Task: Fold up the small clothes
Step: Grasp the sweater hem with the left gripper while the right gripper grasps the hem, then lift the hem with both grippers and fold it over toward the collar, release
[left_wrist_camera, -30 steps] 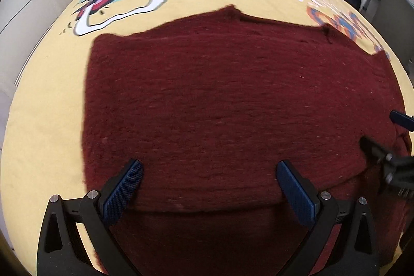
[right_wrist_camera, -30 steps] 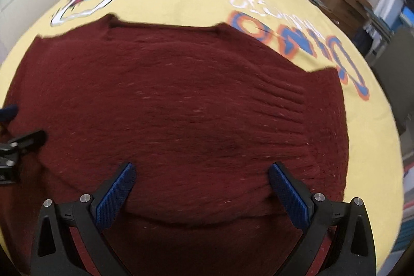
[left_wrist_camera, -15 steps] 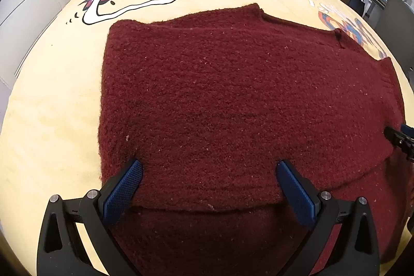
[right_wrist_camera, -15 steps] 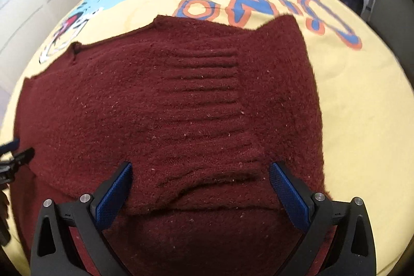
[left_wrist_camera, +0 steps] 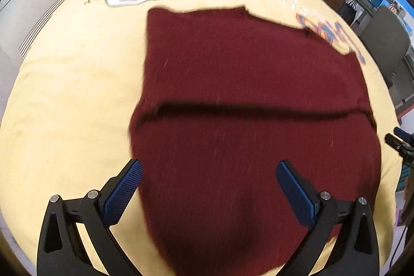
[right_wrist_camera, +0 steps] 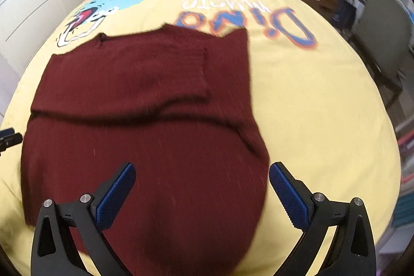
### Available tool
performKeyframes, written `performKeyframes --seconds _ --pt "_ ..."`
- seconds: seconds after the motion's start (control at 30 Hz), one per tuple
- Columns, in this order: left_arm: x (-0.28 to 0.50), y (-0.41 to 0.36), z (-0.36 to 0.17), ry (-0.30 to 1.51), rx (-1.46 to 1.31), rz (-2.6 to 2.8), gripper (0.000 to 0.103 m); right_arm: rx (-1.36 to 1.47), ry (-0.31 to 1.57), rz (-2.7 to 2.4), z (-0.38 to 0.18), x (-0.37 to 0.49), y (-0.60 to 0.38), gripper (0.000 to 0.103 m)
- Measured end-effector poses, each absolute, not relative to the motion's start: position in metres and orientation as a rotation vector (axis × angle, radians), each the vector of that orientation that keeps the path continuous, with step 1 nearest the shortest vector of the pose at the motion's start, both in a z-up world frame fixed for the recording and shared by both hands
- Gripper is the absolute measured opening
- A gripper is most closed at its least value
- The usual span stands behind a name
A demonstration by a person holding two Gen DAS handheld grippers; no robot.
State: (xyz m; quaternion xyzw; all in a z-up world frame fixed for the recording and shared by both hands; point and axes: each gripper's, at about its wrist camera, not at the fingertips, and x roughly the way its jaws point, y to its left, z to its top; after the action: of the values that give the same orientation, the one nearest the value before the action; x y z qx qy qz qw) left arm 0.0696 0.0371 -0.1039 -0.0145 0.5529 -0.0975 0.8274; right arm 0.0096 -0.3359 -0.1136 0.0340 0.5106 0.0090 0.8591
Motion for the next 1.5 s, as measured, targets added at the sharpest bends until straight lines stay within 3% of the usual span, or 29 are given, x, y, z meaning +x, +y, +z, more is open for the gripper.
performKeyframes --seconds 0.67,0.73,0.87,0.9,0.97,1.0,1.03,1.1,1.13,1.3,1.5 --pt "-0.024 0.044 -0.178 1.387 -0.090 -0.157 0.101 0.158 1.357 -0.004 -0.193 -0.062 -0.329 0.103" --pt "-0.025 0.037 -0.179 1.388 -0.080 -0.177 0.095 0.151 1.360 0.012 -0.194 -0.063 -0.322 0.103" --pt "-0.025 0.028 -0.180 1.382 -0.046 -0.220 0.065 0.193 1.344 0.052 -0.189 -0.063 -0.316 0.102" --pt "-0.025 0.027 -0.180 1.382 -0.048 -0.227 0.055 0.204 1.350 0.051 -0.189 -0.064 -0.317 0.099" --pt "-0.025 0.027 -0.178 1.381 -0.064 -0.253 0.041 0.217 1.371 0.039 -0.190 -0.065 -0.318 0.083" --pt "-0.025 0.026 -0.178 1.376 -0.074 -0.266 0.032 0.229 1.387 0.032 -0.192 -0.065 -0.320 0.066" --pt "-0.025 0.024 -0.178 1.375 -0.077 -0.279 0.029 0.250 1.398 0.034 -0.193 -0.066 -0.321 0.055" --pt "-0.025 0.022 -0.176 1.375 -0.094 -0.306 0.013 0.277 1.407 0.054 -0.194 -0.069 -0.325 0.044" --pt "-0.026 0.021 -0.175 1.374 -0.099 -0.314 0.012 0.289 1.409 0.070 -0.193 -0.070 -0.327 0.033" --pt "-0.029 0.028 -0.161 1.366 -0.105 -0.341 0.010 0.287 1.364 0.100 -0.173 -0.073 -0.335 0.017" --pt "-0.022 0.037 -0.124 1.304 -0.129 -0.371 0.009 0.314 1.228 0.139 -0.119 -0.068 -0.344 0.013"
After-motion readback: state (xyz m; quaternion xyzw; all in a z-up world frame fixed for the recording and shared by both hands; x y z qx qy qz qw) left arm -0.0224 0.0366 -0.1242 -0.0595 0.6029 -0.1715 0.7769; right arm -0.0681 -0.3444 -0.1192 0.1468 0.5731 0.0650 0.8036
